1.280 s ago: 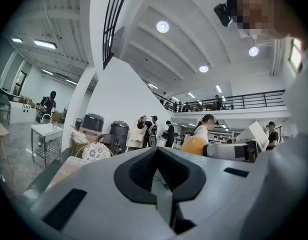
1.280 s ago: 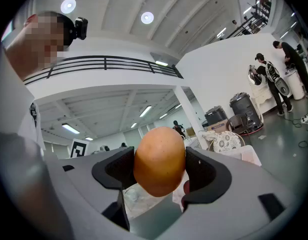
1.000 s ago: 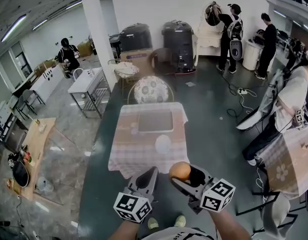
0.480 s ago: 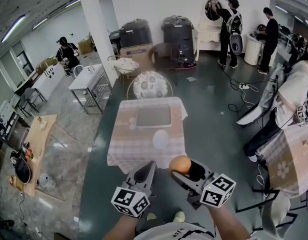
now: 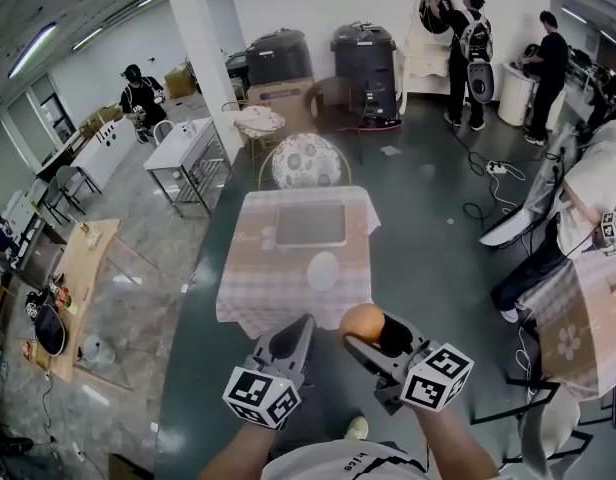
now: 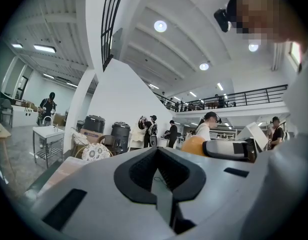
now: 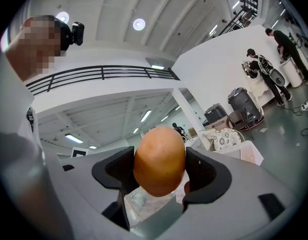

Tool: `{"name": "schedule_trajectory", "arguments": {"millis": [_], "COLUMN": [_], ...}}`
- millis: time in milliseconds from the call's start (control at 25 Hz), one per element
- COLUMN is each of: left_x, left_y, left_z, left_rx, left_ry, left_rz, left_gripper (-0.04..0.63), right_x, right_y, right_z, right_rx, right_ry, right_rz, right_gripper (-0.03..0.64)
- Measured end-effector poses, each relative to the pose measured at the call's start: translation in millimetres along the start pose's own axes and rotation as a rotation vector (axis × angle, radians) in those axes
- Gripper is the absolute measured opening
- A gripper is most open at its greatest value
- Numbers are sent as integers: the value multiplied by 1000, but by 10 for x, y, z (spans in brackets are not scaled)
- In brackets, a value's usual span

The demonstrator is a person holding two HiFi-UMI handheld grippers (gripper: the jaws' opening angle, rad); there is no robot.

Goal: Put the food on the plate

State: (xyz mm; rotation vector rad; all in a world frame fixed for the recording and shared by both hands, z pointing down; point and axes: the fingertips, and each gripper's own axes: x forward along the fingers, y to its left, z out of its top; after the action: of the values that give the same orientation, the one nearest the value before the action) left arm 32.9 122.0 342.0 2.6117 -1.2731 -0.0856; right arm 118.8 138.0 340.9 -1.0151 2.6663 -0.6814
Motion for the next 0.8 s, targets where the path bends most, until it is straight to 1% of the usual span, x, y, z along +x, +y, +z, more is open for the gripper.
{"name": "schedule_trajectory", "arguments": {"millis": [200, 440, 640, 800], "left_x": [24, 170, 462, 710], "left_y": [151, 533, 954, 1396], "left_z": [-84, -163, -249, -302], "left_rx": [5, -16, -19, -24], "left_ry": [6, 2, 15, 32], "left_rz": [21, 31, -5, -40], "left_gripper": [6, 6, 6, 6], "right_x": [120, 490, 924, 1377], "right_y": [-125, -310, -620, -920], "right_z": [-111, -245, -313, -471], "right_rx": [34, 60, 64, 66], "right_ry": [25, 63, 86, 125], "right_rz": [-10, -28, -84, -146], "right_gripper": [295, 294, 295, 295]}}
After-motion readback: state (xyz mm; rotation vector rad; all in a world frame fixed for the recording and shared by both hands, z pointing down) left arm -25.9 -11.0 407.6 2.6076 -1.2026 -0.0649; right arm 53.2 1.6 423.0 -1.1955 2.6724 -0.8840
